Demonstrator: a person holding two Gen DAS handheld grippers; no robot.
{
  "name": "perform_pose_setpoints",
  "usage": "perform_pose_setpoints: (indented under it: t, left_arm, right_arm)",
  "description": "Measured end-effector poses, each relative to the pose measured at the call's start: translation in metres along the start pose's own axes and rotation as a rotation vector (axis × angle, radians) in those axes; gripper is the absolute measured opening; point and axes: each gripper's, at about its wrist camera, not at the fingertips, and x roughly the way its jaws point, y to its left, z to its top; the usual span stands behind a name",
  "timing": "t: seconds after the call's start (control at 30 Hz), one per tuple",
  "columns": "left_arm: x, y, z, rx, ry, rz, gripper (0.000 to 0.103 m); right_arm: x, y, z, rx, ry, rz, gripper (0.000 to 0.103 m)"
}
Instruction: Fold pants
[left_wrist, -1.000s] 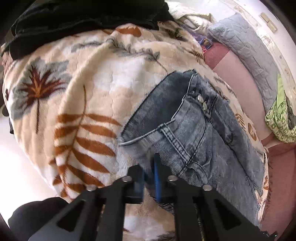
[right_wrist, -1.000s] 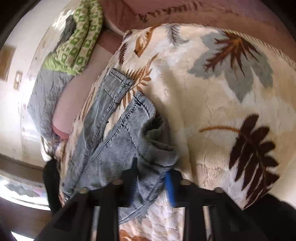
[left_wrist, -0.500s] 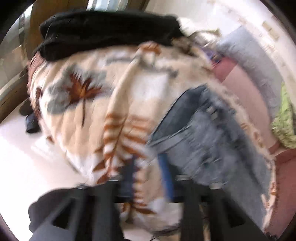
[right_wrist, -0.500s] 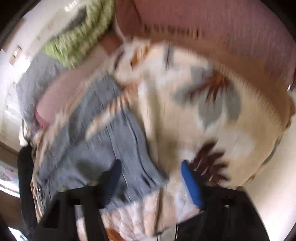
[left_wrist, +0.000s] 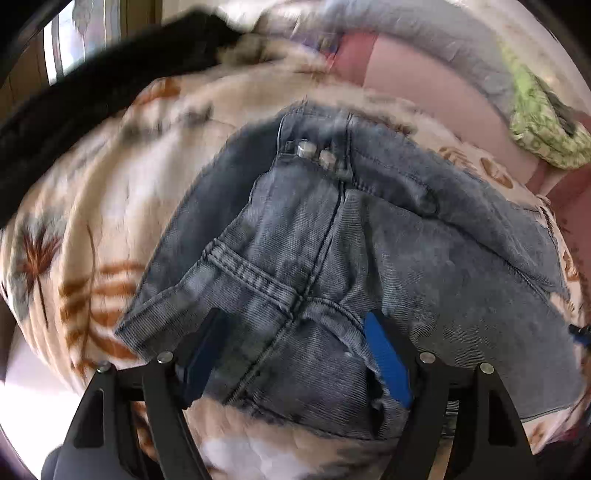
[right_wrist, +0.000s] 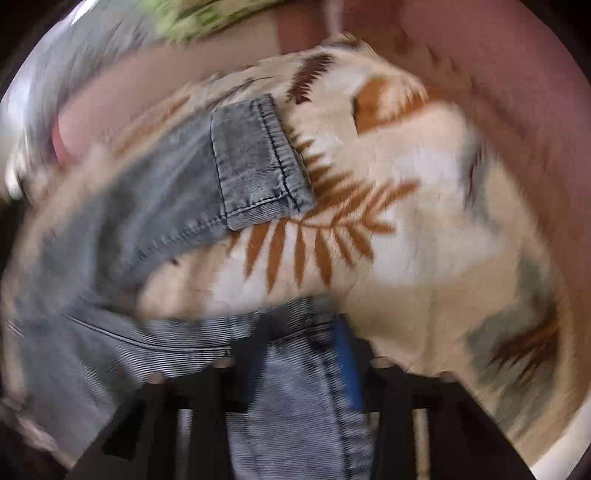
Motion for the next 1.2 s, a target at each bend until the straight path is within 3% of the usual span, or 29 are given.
perform_pose_setpoints:
  t: [0.03,0.13,0.2,0.27,0.3,0.33,0.37,0.53,0.67,0.77,0.83,0.87,0.9,0.93,0.97,1.0,1.03,1.1,1.2]
  left_arm:
    - [-0.001,-0.001,-0.002,0.019,-0.001,0.009,0.079]
    - [-0.003,0.003,-0.002,0.019,-0.002,0.0,0.079]
    - [0.0,0.004,0.002,0.019,0.002,0.007,0.079]
    - [-0.003,-0.001,0.006,0.023,0.006,0.011,0.079]
    - [-0.009,-0.003,0.008,0.019,-0.009,0.007,0.079]
    - [-0.011,-0.004,0.014,0.011,-0.027,0.003,0.079]
    - [-0.015,-0.001,0.022,-0.001,-0.051,-0.001,0.079]
    - [-0.004,0.001,0.082,-0.021,-0.075,-0.003,0.079]
    - [0.051,-0.004,0.135,-0.012,0.039,-0.02,0.079]
    - [0.088,-0.008,0.148,0.002,0.13,-0.017,0.079]
    - [0.095,-0.009,0.149,0.003,0.144,-0.019,0.08]
    - [0.096,-0.012,0.15,0.015,0.145,-0.016,0.078]
    - [0.097,-0.014,0.15,0.027,0.147,-0.021,0.067]
    - [0.097,-0.018,0.151,0.041,0.154,-0.037,0.06]
    - [0.096,-0.023,0.152,0.061,0.158,-0.028,0.052]
    - [0.096,-0.026,0.154,0.082,0.158,-0.011,0.037]
    - [0.095,-0.032,0.156,0.113,0.156,0.012,0.031]
    - [0.092,-0.039,0.161,0.147,0.138,0.06,0.02]
    - [0.089,-0.039,0.169,0.171,0.112,0.095,0.019]
  right_arm:
    - [-0.006,0.006,0.001,-0.035,-0.024,-0.015,0.018]
    - [-0.02,0.023,0.001,-0.132,-0.142,-0.142,0.018]
    - [0.006,0.028,-0.002,-0.161,-0.063,-0.18,0.02]
    - [0.01,0.028,-0.005,-0.156,-0.094,-0.194,0.031]
    - [0.004,0.025,-0.005,-0.136,-0.11,-0.182,0.036]
    - [-0.001,0.022,-0.005,-0.106,-0.12,-0.145,0.053]
    - [-0.006,0.017,-0.003,-0.077,-0.134,-0.119,0.063]
    - [-0.03,0.003,0.033,-0.027,-0.214,-0.034,0.069]
    - [-0.012,-0.006,0.069,0.027,-0.161,0.033,0.069]
    - [0.015,-0.007,0.09,0.048,-0.113,0.051,0.069]
    - [0.032,-0.005,0.097,0.05,-0.084,0.045,0.069]
    - [0.04,-0.004,0.098,0.052,-0.053,0.072,0.066]
    - [0.052,-0.001,0.099,0.053,-0.005,0.11,0.06]
    - [0.057,0.003,0.099,0.037,0.012,0.106,0.039]
    - [0.059,0.009,0.1,0.004,0.01,0.064,0.033]
    - [0.058,0.015,0.101,-0.019,0.011,0.041,0.028]
    - [0.056,0.019,0.102,-0.028,0.011,0.021,0.016]
    - [0.043,0.024,0.104,-0.059,-0.01,-0.012,0.015]
    - [0.014,0.03,0.096,-0.123,-0.093,-0.089,0.014]
